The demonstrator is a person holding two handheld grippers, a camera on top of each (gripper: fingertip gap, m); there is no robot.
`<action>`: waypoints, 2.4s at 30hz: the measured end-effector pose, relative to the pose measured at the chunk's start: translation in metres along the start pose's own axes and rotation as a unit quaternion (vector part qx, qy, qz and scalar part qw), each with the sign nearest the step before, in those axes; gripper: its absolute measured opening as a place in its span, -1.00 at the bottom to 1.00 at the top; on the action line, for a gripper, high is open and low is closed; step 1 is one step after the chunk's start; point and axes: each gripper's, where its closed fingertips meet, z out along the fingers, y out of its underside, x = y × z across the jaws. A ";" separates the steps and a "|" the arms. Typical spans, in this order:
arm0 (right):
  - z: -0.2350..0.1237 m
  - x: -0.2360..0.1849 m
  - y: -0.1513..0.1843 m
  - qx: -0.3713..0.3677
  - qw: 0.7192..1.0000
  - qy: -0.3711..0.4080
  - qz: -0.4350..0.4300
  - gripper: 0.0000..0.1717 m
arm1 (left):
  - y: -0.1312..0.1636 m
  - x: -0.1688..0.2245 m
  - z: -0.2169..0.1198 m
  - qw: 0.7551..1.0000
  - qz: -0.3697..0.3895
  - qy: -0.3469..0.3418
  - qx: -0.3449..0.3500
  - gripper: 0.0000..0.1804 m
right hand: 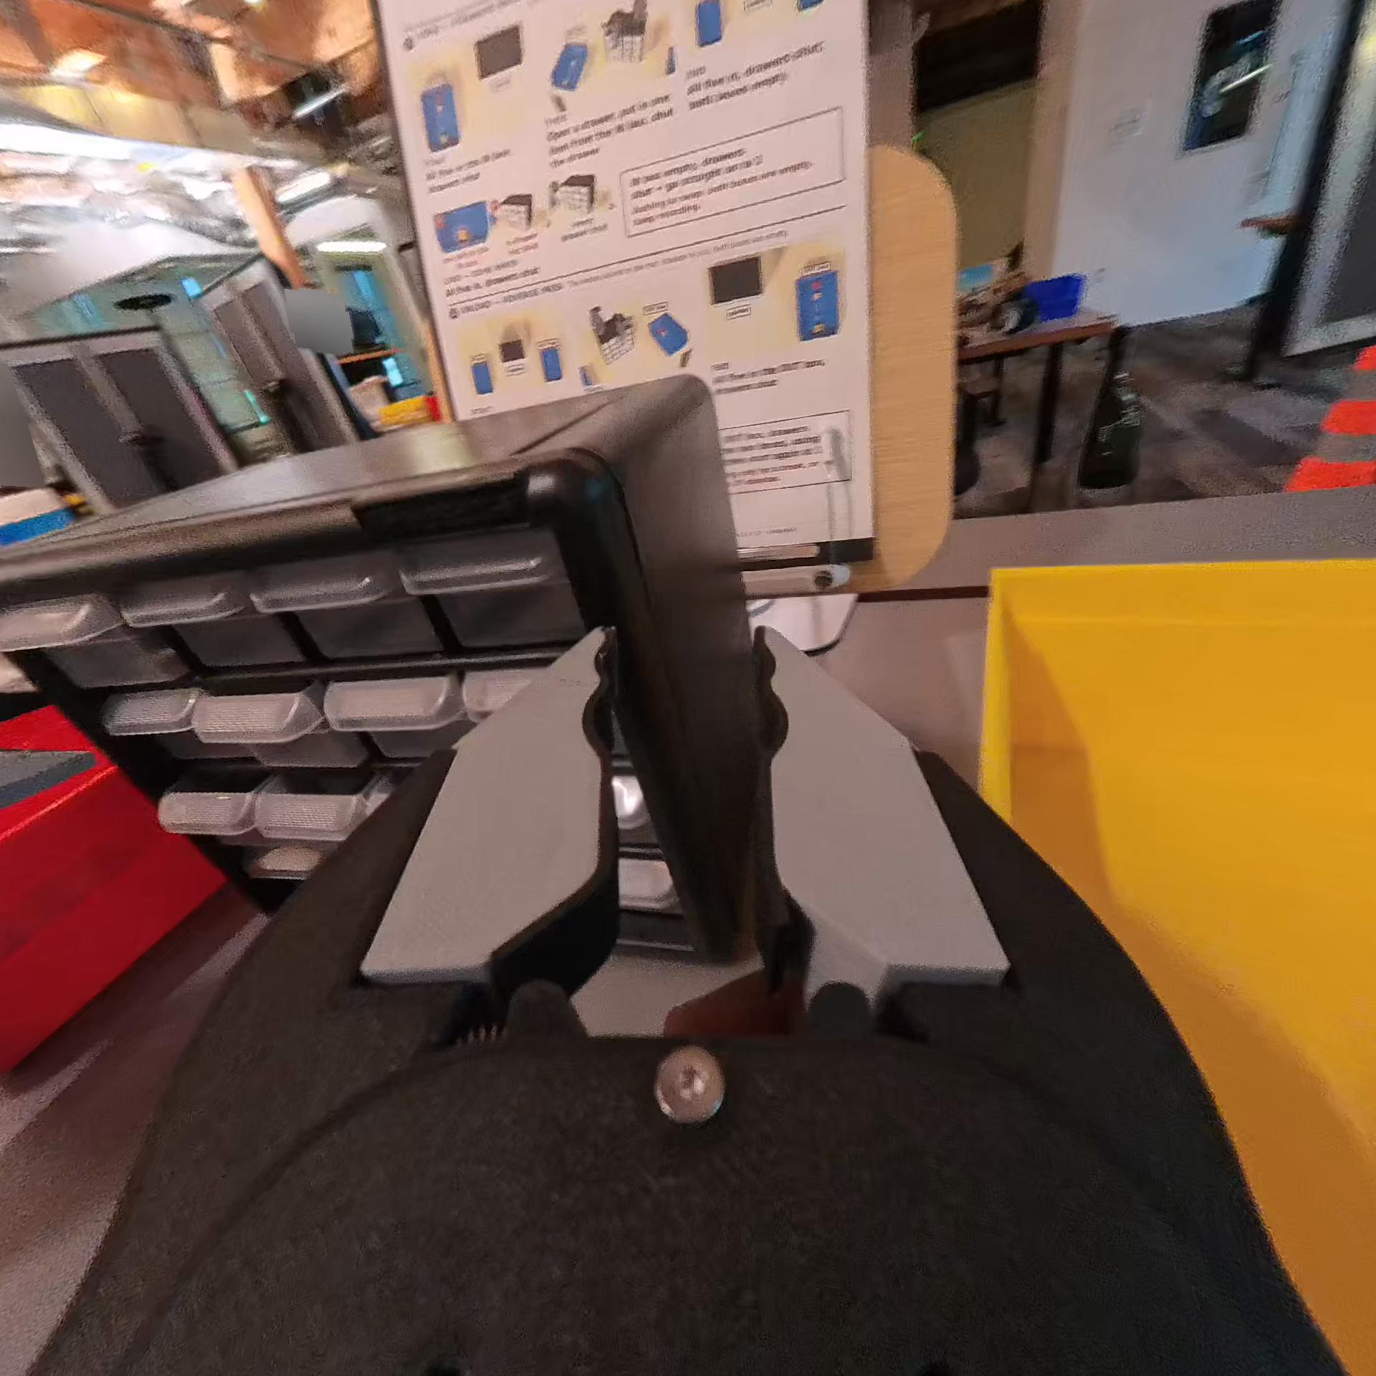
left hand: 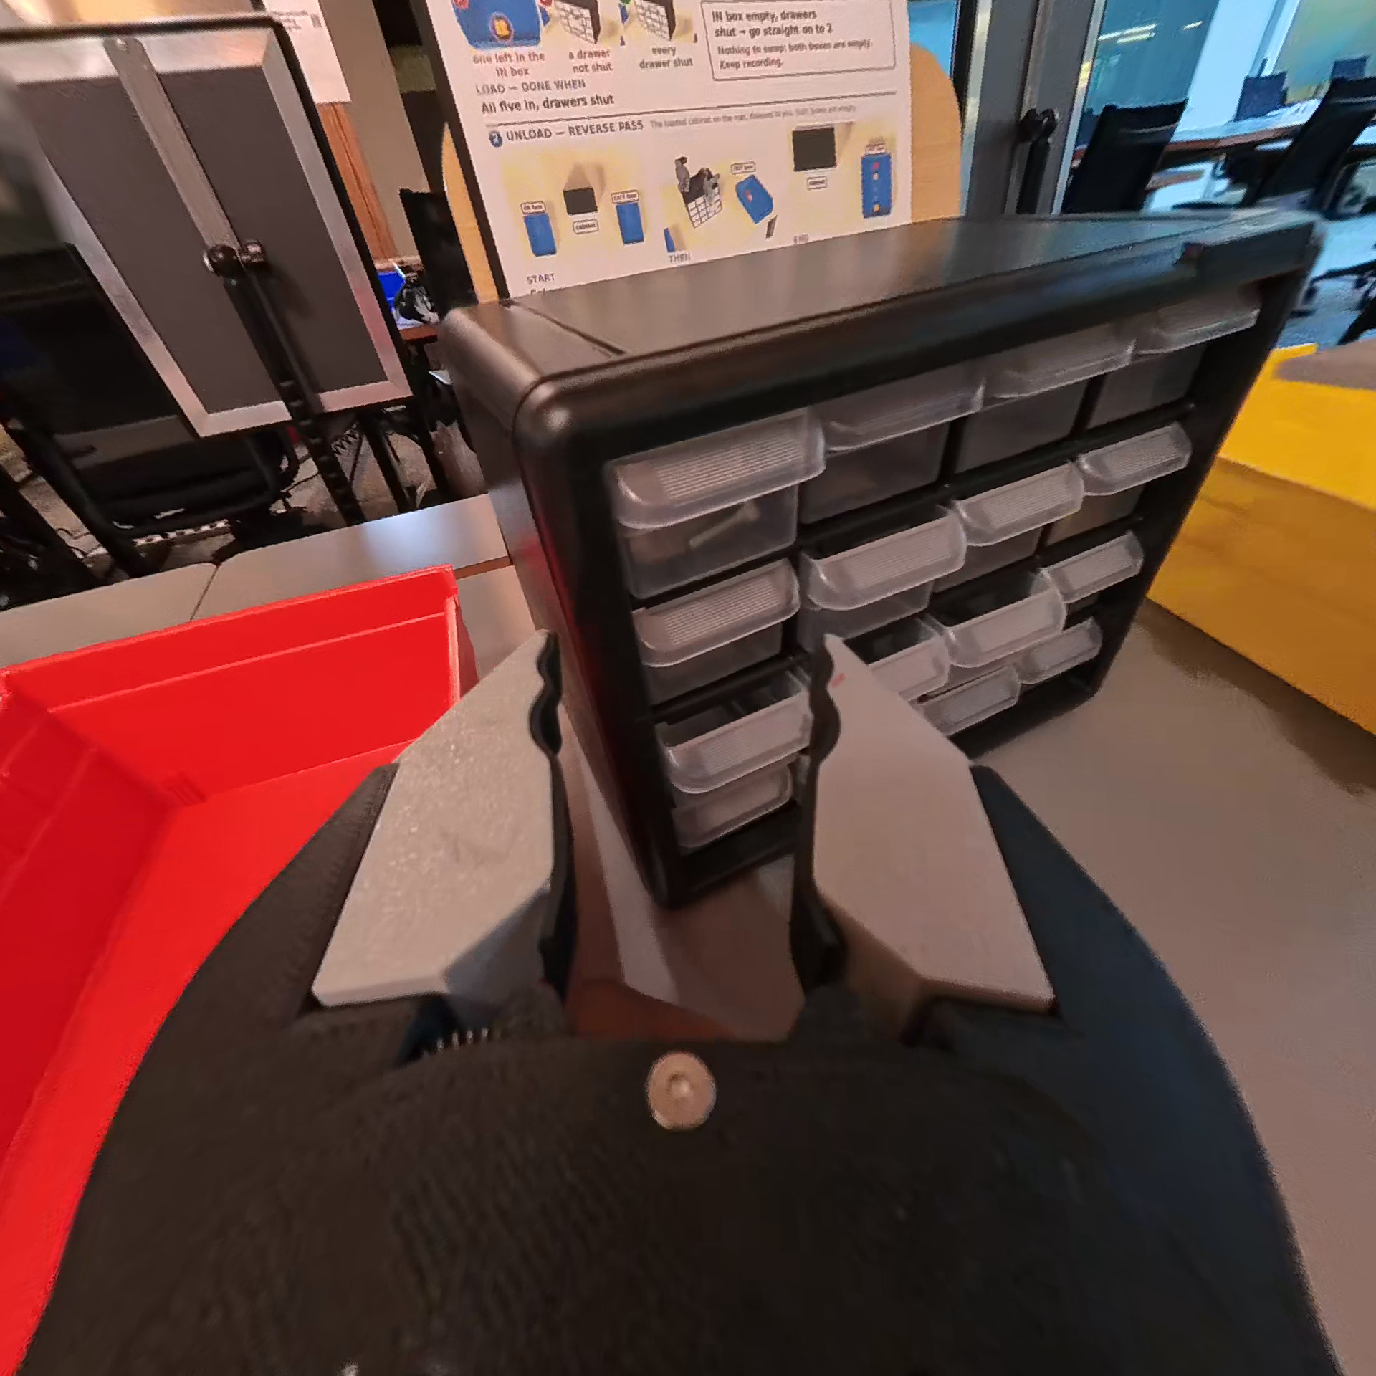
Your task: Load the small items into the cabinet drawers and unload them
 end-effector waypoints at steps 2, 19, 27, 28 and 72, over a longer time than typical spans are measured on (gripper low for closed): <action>0.010 -0.023 -0.004 -0.009 0.995 -0.098 0.015 -0.64 | -0.004 0.003 -0.003 1.000 0.005 0.007 0.004 -0.26; -0.034 -0.055 0.024 -0.068 0.981 -0.180 0.030 -0.57 | -0.060 0.063 -0.031 0.991 0.047 0.124 0.029 -0.42; -0.031 -0.068 0.048 -0.040 0.990 -0.132 0.009 -0.51 | -0.127 0.113 0.044 0.965 0.131 0.192 -0.123 -0.94; -0.029 -0.068 0.046 -0.031 0.990 -0.133 0.026 -0.51 | -0.117 0.115 0.053 0.957 0.138 0.196 -0.164 -1.00; -0.016 -0.074 0.039 0.035 0.896 -0.227 0.381 -0.95 | -0.083 0.108 0.080 0.945 0.098 0.206 -0.234 -0.99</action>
